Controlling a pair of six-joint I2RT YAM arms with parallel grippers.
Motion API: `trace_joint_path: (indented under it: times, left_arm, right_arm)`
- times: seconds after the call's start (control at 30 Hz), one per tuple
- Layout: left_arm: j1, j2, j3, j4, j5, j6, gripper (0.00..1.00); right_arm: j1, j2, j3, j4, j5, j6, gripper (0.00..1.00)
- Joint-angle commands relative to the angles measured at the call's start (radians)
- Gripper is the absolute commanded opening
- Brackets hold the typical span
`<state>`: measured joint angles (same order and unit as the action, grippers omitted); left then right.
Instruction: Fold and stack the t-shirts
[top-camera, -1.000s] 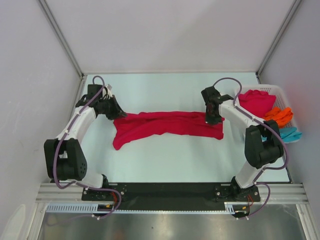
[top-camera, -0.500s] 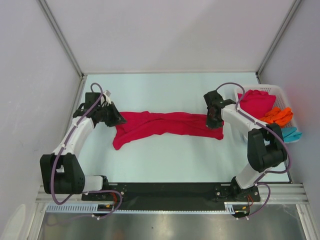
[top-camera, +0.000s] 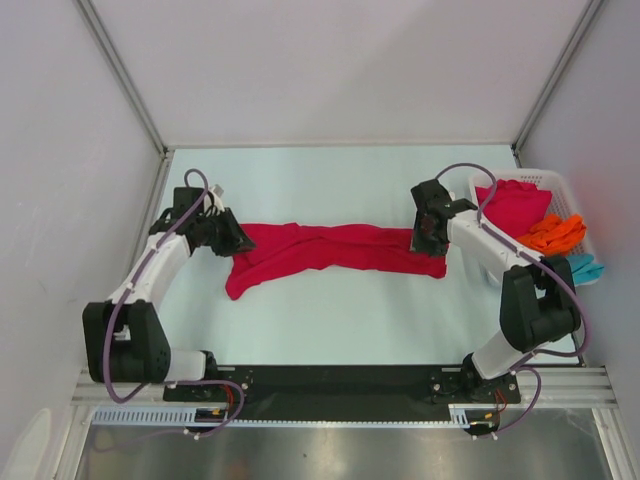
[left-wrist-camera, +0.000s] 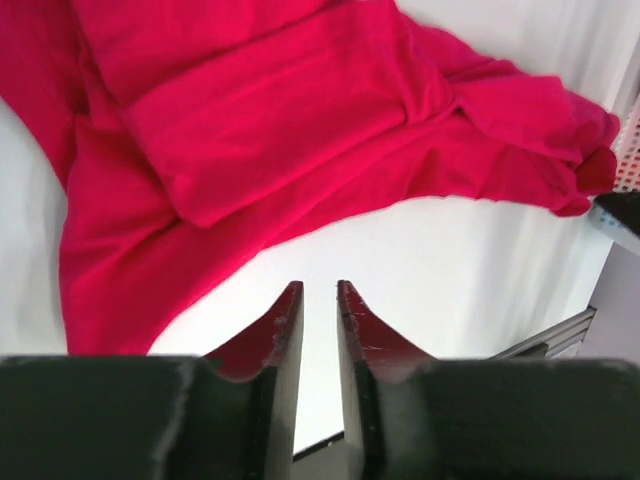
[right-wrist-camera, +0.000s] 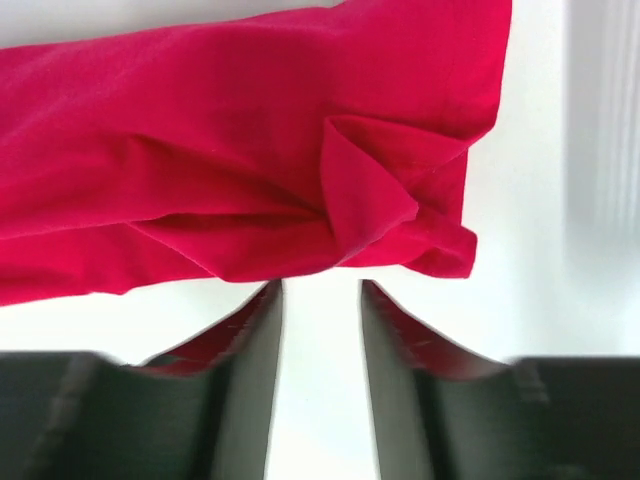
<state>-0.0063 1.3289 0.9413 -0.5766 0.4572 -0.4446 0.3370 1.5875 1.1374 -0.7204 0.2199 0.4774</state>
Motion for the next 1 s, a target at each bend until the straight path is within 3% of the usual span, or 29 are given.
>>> trace_joint_path:
  times: [0.0,0.07,0.3,0.57,0.8,0.97]
  left_arm:
    - [-0.001,0.107,0.12,0.063,0.029,-0.019,0.4]
    - [-0.001,0.165,0.166,0.081,0.02,-0.023,0.61]
    - [0.0,0.418,0.413,0.014,0.025,-0.016,0.98]
    - [0.0,0.493,0.426,0.001,0.003,0.006,1.0]
    - [-0.033,0.429,0.236,0.09,-0.029,-0.034,1.0]
    - [-0.115,0.49,0.16,0.17,-0.045,-0.086,1.0]
  right_arm:
    - [-0.007,-0.023,0.06,0.003,0.019,-0.008,0.45]
    - [-0.013,0.012,0.091,-0.002,0.013,-0.022,0.45]
    - [-0.009,0.078,0.191,-0.016,-0.013,-0.036,0.44]
    - [-0.009,0.048,0.15,0.019,-0.043,-0.022,0.43]
    - [-0.01,0.028,0.124,0.047,-0.063,-0.025,0.4]
    - [0.002,0.029,0.116,0.064,-0.079,-0.02,0.39]
